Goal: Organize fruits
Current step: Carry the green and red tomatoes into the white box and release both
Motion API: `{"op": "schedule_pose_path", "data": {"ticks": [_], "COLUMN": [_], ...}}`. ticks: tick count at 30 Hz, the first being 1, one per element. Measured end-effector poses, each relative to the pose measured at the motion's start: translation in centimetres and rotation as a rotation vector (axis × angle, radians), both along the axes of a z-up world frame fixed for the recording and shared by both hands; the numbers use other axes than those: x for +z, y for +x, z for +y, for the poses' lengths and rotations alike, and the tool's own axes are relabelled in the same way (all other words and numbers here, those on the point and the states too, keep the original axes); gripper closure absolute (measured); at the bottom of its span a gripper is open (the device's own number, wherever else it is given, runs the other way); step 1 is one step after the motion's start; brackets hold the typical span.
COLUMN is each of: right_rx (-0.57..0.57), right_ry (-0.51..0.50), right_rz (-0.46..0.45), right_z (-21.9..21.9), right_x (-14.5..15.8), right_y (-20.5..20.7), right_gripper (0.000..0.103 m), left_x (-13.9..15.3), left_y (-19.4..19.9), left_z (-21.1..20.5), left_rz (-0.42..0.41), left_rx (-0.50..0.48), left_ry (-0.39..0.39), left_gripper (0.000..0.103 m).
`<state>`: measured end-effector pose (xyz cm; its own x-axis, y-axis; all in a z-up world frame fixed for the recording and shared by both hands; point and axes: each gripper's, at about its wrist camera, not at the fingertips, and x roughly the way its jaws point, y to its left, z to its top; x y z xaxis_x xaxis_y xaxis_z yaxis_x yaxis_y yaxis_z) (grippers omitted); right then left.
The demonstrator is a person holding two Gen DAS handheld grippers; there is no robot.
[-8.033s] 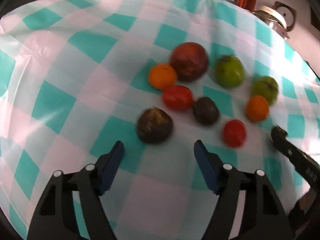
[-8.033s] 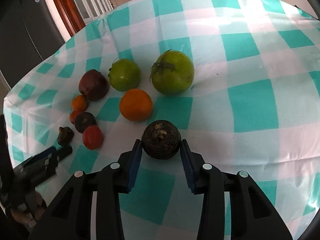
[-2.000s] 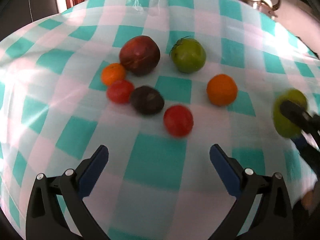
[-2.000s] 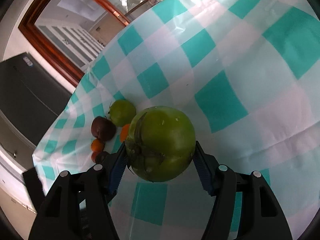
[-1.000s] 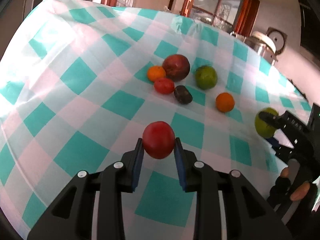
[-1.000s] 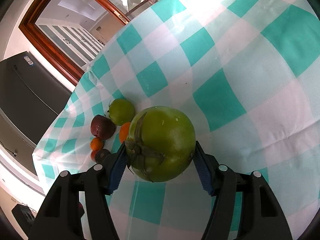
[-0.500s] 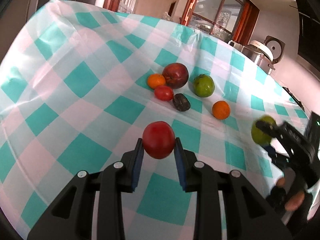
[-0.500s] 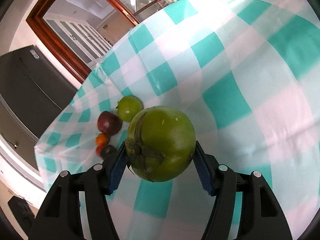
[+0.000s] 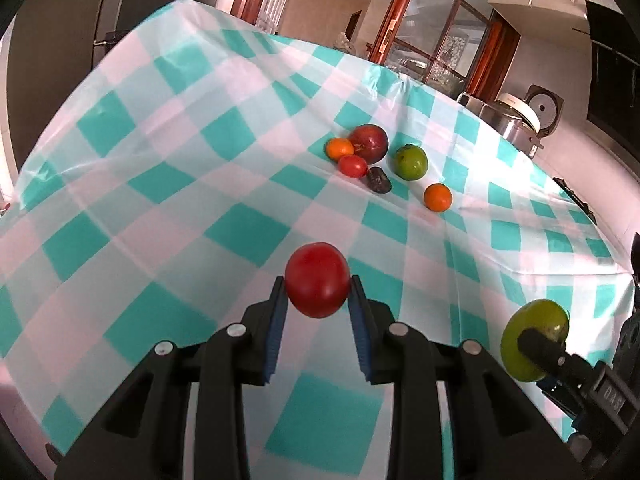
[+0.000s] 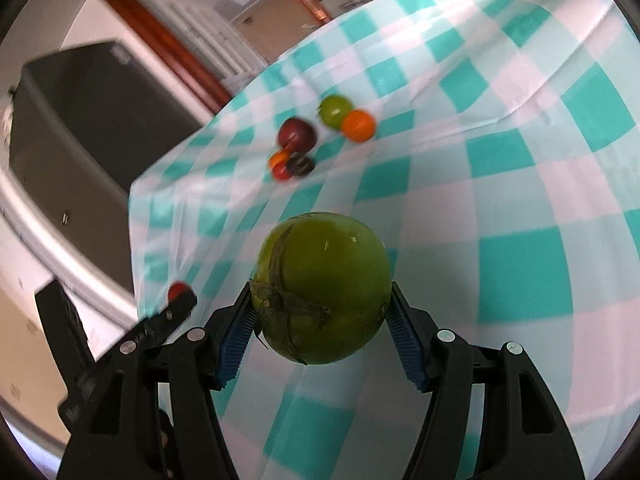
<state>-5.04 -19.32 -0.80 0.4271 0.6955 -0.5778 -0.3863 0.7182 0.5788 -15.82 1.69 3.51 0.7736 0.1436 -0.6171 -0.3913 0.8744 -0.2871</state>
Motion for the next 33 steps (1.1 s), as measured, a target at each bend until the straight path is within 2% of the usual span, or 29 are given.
{"op": "schedule_pose_path", "data": {"ticks": [10,15,20,23,28,31,33], "right_rx": [0.154,0.343,0.572,0.712,0.939,1.052,1.104], "right_ry": [-0.071,-0.12,-0.16,-0.192,-0.26,-0.336,-0.411], "right_rz": [-0.08,-0.131,-0.201,-0.248,-0.312,-0.318,-0.303], "right_z": [3.7,8.3,13.3,16.2,20.1,22.5,24.3], "right_x": [1.0,1.1,1.3,1.2,0.4,-1.5,-3.6], "right_y": [-5.1,-9.5,-15.2,-18.7,-24.5,-27.2,-28.5], "right_gripper": [0.04,0.04,0.04,0.04,0.04,0.04,0.04], "left_x": [-2.5,-2.7,-2.7,-3.6,-6.4,-8.7,-9.9], "left_y": [-8.6,-15.1,-21.8,-24.8,-27.7,-27.8,-27.8], "left_z": [2.6,4.3,7.2,9.4,12.9,14.6,15.2], "left_rz": [0.038,0.036,0.01,0.032,0.129,0.252,0.304], "left_rx": [-0.003,0.037,0.138,0.197,0.293,0.323,0.326], "left_ry": [0.01,0.084,0.076,0.065,0.048,0.065,0.078], "left_gripper": [0.072,0.071,0.071,0.071,0.071,0.071,0.071]}}
